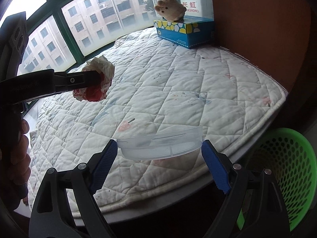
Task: Collect trash
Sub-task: 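Carry the tissue and clear lid to the green basket and release both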
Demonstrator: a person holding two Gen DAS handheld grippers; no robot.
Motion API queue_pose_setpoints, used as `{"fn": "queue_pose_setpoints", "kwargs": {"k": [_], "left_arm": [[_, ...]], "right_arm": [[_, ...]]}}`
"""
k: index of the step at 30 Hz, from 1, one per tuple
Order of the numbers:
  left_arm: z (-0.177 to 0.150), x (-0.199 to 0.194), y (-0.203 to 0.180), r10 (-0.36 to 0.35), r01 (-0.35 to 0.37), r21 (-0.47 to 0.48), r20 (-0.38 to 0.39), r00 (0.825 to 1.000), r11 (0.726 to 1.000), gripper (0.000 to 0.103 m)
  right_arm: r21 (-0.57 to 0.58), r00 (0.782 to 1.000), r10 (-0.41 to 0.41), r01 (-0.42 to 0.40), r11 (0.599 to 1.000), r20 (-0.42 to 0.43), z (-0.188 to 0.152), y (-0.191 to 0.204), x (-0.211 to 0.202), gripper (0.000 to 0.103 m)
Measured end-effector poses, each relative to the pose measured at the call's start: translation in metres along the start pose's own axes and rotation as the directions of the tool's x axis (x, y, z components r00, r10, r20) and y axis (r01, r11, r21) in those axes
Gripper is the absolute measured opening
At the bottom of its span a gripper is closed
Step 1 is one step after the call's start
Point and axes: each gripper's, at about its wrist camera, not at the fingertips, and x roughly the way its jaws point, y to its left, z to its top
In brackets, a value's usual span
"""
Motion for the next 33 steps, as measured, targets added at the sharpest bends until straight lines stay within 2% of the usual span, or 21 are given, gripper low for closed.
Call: {"fn": "queue_pose_setpoints", "kwargs": {"k": [9,18,28,33], "left_arm": [[-0.002,0.009,-0.032,-0.038,0.039,0.041,-0.019,0.999,0.998,0.044],[-0.010,0.025,-0.092,-0.118,0.125,0.116,-0.059,0.991,0.985,0.044],[-0.036,0.046,-0.164,-0.185,0.210,0.209,-0.133,0.974,0.955,0.044],[-0.046,0.057,-0.188,-0.197,0.235,0.230,-0.176,0.964,0.944,0.044]], "right_arm": [[0.040,0.999,-0.036,0.035,0.999,0.038,-0.004,-0.026,-0.028,0.085],[0.127,0.987,-0.144,0.135,0.983,0.065,-0.020,-0.082,-0.072,0.085],[0.220,0.963,-0.266,0.252,0.942,0.036,-0.056,-0.145,-0.106,0.086],[0.284,0.961,-0.278,0.264,0.922,0.009,-0.072,-0.171,-0.117,0.087]]}}
